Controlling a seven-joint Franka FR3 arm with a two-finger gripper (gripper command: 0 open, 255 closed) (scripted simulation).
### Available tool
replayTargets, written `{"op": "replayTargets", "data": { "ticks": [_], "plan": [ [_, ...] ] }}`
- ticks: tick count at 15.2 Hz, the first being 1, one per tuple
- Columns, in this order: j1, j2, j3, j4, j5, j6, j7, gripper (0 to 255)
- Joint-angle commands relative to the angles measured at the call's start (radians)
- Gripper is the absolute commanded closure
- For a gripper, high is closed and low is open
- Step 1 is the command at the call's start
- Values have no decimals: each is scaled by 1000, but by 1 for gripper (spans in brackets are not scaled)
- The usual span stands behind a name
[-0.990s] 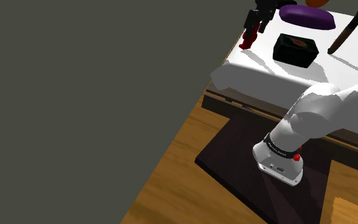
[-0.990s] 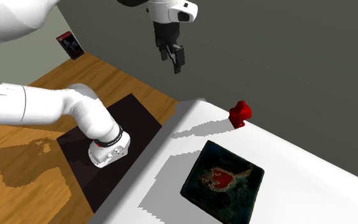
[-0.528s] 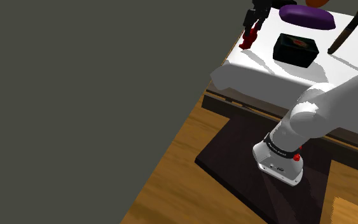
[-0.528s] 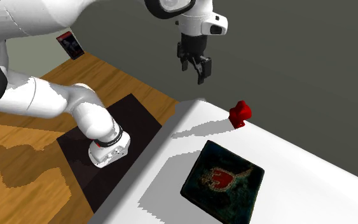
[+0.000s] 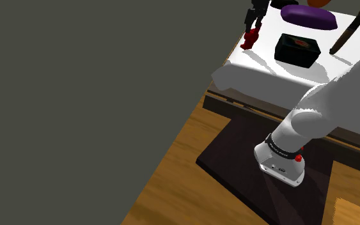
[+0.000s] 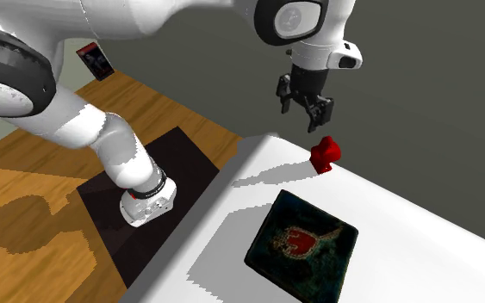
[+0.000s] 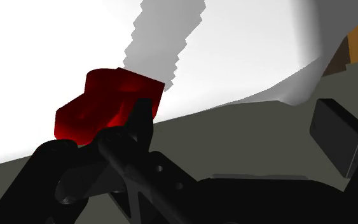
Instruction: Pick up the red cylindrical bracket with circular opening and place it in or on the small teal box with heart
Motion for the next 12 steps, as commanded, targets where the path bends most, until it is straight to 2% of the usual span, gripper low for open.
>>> {"op": "replayTargets", "data": {
  "ticks": [1,8,12],
  "plan": [
    [-4,73,-33,58,18,13,-59,0],
    [-60,360,-117,305,141,27,-265,0],
    [-65,361,-117,253,140,81,-264,0]
  ]
}}
